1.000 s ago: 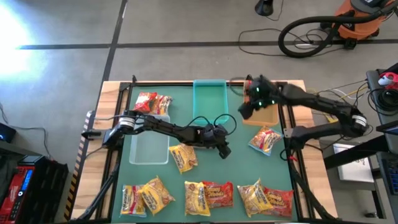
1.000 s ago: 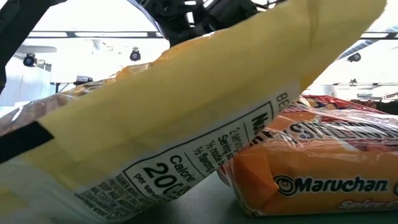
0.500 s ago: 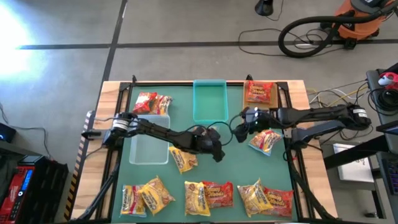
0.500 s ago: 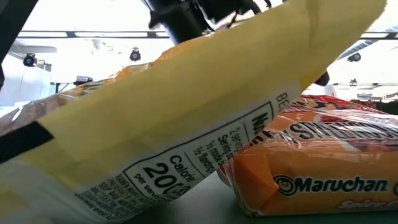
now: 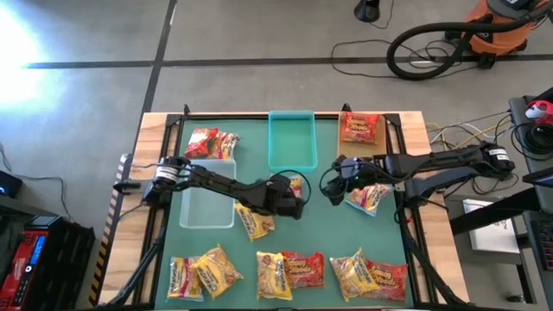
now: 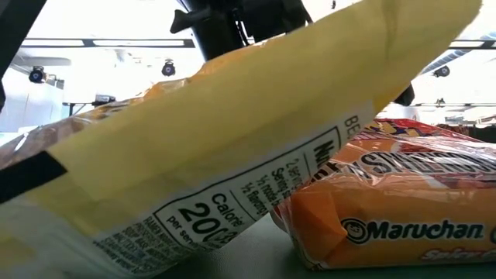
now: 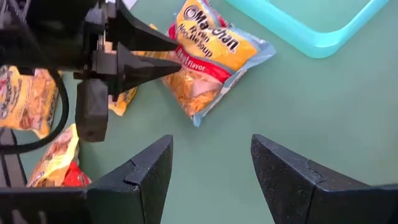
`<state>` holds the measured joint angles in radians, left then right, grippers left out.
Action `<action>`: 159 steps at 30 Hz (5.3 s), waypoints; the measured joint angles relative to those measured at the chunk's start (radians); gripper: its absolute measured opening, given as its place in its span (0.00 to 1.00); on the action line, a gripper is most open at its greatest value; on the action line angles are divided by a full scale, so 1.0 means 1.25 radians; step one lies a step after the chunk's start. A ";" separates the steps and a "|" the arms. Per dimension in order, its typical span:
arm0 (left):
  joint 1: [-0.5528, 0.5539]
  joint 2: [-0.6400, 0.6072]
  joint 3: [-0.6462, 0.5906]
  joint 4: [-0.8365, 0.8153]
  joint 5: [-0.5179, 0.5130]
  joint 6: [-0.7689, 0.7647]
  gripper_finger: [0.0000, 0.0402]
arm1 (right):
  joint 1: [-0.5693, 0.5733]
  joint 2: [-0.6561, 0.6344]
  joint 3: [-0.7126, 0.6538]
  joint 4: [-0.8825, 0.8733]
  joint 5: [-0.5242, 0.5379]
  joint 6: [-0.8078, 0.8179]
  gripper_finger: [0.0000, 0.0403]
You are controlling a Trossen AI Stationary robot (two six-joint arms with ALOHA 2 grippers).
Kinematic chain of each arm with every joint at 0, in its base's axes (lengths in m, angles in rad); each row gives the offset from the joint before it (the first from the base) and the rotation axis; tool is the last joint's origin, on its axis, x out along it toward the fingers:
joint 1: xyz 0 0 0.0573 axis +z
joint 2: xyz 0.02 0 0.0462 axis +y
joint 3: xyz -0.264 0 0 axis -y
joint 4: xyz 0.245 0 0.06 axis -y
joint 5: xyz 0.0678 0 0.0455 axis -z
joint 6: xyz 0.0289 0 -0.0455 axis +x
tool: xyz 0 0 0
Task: Sort Maruchan noodles
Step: Put the blue noodle pack into the blue bin
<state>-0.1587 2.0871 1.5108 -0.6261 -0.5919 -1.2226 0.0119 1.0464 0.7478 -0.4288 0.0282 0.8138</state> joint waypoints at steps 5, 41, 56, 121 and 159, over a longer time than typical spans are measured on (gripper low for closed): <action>-0.007 0.008 0.000 0.009 0.037 -0.038 0.30 | 0.023 -0.001 0.000 0.000 0.000 -0.002 0.51; -0.132 0.077 0.001 0.070 0.136 0.091 0.29 | 0.055 0.006 0.000 0.063 0.058 -0.045 0.51; -0.156 0.090 0.001 0.104 0.146 0.153 0.19 | 0.054 0.161 0.000 0.186 0.013 -0.054 0.51; -0.182 0.028 -0.003 0.138 -0.002 0.007 0.19 | -0.043 0.426 0.000 0.465 -0.278 -0.095 0.08; -0.168 0.005 0.000 0.062 -0.086 -0.013 0.19 | -0.382 0.158 0.064 0.370 -0.182 -0.545 0.07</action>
<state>-0.3682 2.0939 1.5105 -0.5486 -0.6991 -1.2385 -0.4661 1.2439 0.8284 0.0333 -0.1997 0.1320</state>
